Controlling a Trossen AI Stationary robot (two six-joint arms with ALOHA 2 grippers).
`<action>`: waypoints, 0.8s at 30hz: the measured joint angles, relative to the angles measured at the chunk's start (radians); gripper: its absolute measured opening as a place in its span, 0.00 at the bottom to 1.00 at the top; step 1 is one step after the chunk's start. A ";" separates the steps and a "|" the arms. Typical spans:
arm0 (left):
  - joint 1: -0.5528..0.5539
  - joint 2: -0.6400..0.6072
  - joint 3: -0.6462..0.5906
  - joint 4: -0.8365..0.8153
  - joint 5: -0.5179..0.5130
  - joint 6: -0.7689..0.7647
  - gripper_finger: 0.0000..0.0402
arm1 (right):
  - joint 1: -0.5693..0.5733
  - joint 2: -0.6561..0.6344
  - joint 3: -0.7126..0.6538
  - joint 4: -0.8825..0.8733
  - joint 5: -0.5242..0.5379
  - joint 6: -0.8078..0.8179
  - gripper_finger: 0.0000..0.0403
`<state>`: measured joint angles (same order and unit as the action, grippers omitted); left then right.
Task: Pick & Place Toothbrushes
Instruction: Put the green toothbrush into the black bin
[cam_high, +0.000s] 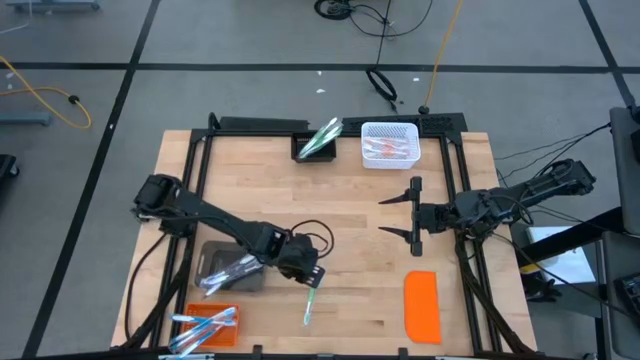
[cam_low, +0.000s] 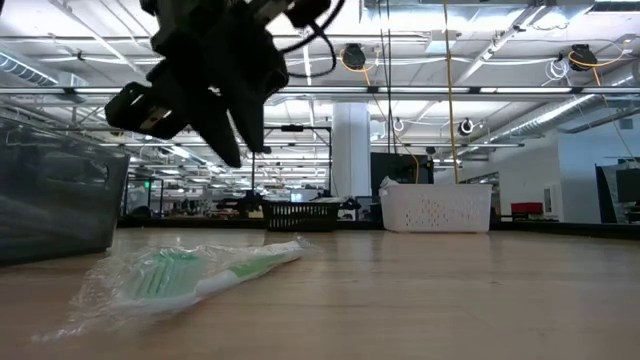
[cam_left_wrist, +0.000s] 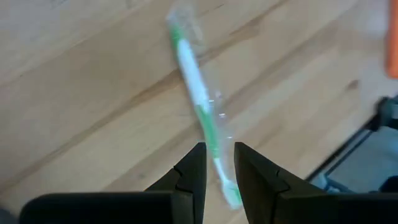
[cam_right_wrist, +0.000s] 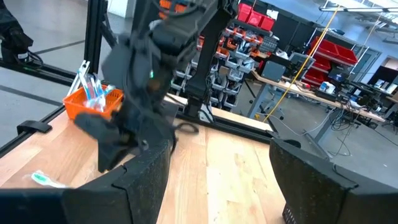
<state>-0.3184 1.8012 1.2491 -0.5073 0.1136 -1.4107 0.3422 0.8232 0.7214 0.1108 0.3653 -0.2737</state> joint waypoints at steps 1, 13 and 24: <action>0.005 0.011 0.000 0.000 0.012 0.001 0.20 | 0.000 0.000 0.000 0.002 0.000 0.000 0.66; 0.032 0.121 0.000 0.061 0.025 0.022 0.20 | 0.000 0.000 0.000 -0.002 0.000 0.000 0.66; 0.039 0.212 0.003 0.163 0.089 0.043 0.20 | 0.000 0.000 0.000 -0.013 0.000 0.000 0.66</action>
<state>-0.2798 2.0136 1.2518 -0.3439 0.2024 -1.3678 0.3420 0.8234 0.7216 0.0975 0.3653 -0.2741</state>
